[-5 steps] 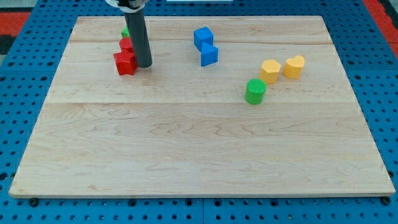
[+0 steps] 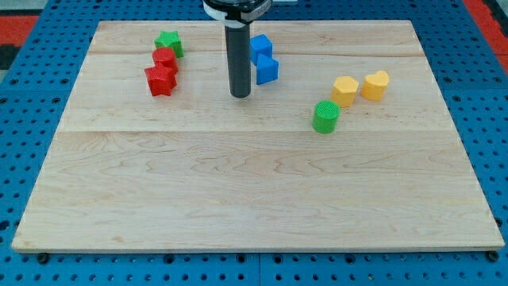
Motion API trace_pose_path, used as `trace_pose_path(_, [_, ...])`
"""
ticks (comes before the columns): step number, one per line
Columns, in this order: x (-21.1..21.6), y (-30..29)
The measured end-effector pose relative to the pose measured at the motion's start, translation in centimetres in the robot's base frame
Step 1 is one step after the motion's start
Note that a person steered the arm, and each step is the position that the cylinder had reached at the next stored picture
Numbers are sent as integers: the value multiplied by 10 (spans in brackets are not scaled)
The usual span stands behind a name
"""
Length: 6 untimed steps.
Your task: Slightly push the green circle to the right below the yellow hexagon
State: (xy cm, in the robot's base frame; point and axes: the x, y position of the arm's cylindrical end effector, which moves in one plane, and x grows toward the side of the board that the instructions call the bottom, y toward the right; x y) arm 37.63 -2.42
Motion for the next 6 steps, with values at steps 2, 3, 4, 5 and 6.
trace_pose_path(2, [30,0])
trace_pose_path(3, [46,3])
trace_pose_path(4, [66,38])
trace_pose_path(5, [69,92])
trace_pose_path(6, [74,153])
